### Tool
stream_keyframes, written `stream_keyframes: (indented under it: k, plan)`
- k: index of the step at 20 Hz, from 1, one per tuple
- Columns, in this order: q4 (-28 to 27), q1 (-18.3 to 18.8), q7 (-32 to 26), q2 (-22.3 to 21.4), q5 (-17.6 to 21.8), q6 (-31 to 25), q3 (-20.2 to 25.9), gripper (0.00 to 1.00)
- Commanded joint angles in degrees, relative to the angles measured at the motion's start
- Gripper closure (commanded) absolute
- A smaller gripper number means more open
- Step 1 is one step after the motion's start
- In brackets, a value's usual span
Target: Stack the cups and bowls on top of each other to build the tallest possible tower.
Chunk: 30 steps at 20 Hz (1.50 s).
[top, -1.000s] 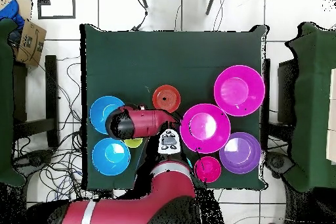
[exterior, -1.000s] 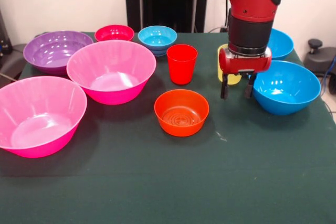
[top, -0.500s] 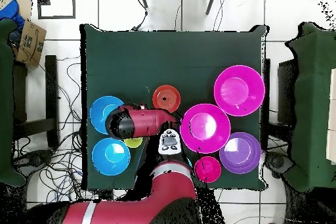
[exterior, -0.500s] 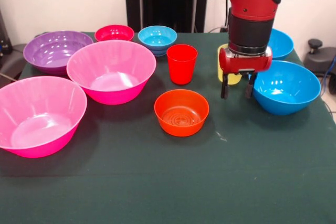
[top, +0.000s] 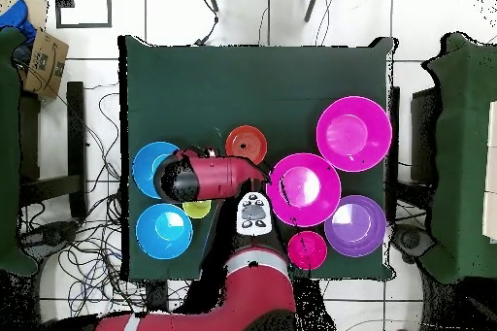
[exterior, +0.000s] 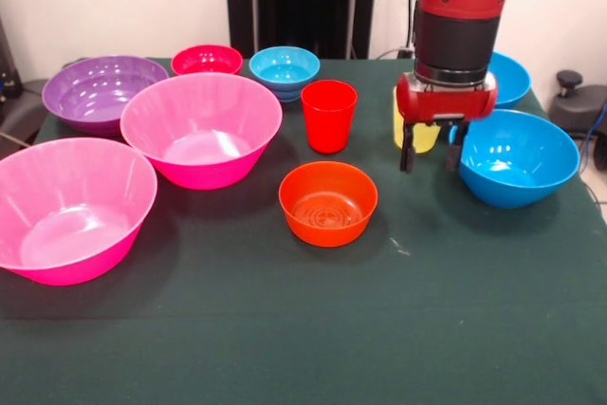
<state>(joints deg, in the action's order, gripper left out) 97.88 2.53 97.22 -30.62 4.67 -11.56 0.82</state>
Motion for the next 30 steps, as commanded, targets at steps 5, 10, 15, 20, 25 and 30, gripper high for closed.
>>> stream_keyframes:
  k: [5, 10, 15, 20, 25, 30]
  plan:
    - [3.6, 2.9, 6.3, -5.7, -1.7, -7.3, 5.1, 0.0]
    - [7.0, 4.1, 6.7, -8.7, -1.6, -6.9, 4.8, 0.0]
    - [10.0, 4.8, 8.0, -10.0, -1.1, -4.4, 3.4, 0.0]
    - [13.4, 5.9, 9.4, -11.2, -1.2, -1.9, 3.5, 0.0]
    - [17.0, 8.0, 10.6, -12.1, -1.7, 0.9, 4.8, 0.0]
    - [22.7, 8.3, 14.1, -16.8, -4.3, 1.1, 3.9, 0.0]
